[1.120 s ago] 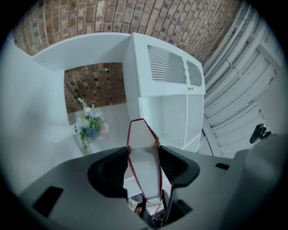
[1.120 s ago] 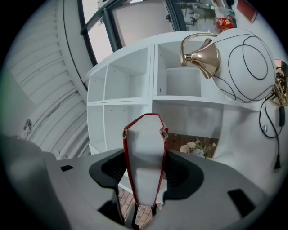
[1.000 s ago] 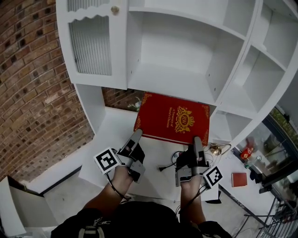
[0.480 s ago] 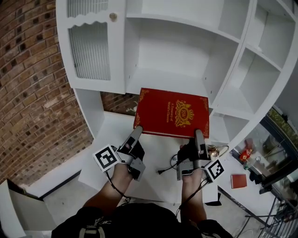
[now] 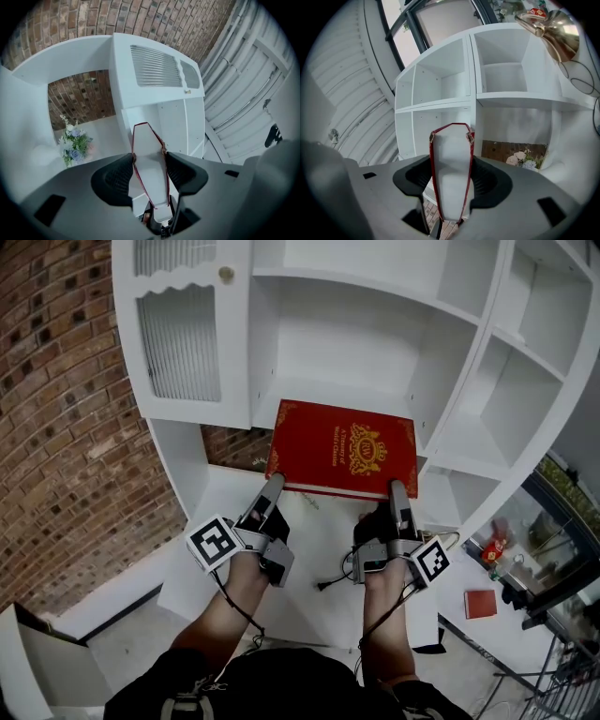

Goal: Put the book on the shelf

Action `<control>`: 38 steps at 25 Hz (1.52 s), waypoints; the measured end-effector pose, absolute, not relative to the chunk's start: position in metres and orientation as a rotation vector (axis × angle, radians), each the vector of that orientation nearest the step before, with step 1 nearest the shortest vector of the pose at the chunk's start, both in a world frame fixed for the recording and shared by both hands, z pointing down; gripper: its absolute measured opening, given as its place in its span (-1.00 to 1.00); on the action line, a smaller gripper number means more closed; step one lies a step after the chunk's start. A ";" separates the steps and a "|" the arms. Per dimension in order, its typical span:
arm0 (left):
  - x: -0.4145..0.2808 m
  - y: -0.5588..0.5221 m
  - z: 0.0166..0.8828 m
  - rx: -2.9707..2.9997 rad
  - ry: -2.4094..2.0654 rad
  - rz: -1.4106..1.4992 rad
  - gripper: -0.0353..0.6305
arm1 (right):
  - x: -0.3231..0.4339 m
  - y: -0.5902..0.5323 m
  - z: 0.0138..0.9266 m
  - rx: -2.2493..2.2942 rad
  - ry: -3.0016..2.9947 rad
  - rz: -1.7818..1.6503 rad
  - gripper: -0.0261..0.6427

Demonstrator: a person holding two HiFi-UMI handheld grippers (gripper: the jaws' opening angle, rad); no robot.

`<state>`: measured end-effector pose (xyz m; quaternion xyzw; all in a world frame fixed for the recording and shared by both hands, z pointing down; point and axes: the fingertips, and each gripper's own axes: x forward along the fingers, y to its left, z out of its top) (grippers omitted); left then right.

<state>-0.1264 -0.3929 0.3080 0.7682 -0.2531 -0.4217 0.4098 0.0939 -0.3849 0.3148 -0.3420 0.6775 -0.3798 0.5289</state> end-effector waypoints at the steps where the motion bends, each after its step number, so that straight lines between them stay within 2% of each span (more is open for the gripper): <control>1: -0.127 -0.397 0.306 1.939 -0.645 -1.068 -0.18 | 0.093 -0.389 0.314 -0.819 1.615 -0.912 -0.13; 20: -0.123 -0.467 0.300 2.071 -0.908 -0.989 -0.15 | 0.107 -0.457 0.294 -1.001 1.683 -0.814 -0.09; 24: -0.122 -0.477 0.289 2.203 -1.055 -0.931 -0.13 | 0.115 -0.469 0.286 -1.118 1.740 -0.755 -0.01; 29: -0.118 -0.485 0.276 2.387 -1.267 -0.824 -0.15 | 0.127 -0.478 0.279 -1.342 1.822 -0.578 0.18; 33: -0.118 -0.491 0.265 2.511 -1.435 -0.709 -0.26 | 0.131 -0.475 0.271 -1.603 1.875 -0.347 0.29; 38: -0.115 -0.493 0.257 2.617 -1.539 -0.618 -0.25 | 0.131 -0.468 0.252 -1.887 1.938 0.059 0.29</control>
